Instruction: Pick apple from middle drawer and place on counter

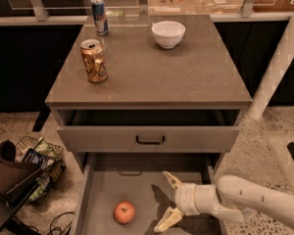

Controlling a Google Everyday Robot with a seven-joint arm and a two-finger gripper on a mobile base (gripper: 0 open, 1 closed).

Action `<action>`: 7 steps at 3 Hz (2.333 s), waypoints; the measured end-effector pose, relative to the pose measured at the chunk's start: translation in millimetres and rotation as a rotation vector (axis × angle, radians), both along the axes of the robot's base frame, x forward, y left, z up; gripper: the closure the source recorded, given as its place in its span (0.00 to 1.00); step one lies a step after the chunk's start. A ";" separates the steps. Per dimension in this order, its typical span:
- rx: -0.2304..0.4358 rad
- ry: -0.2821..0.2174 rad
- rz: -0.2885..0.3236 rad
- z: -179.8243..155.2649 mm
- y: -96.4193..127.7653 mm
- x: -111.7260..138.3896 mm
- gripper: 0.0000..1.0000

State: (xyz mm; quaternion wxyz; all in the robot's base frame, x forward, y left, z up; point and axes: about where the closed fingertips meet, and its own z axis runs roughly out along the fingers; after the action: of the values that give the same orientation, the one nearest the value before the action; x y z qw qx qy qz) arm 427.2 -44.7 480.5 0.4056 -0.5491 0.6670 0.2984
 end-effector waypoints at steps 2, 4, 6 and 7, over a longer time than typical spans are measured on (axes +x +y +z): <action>0.059 0.021 0.063 -53.4 48.6 8.4 0.00; 0.114 0.021 0.101 -80.5 86.8 2.2 0.00; 0.144 0.014 0.141 -90.7 117.2 -9.7 0.00; 0.147 0.006 0.162 -92.3 132.0 -10.4 0.00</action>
Offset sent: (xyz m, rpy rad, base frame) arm 0.0096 0.0707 -0.0824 0.0826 0.0303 0.0848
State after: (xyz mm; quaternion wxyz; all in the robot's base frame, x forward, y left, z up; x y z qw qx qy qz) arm 416.8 87.3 388.2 0.4176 -0.5689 0.5980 0.3800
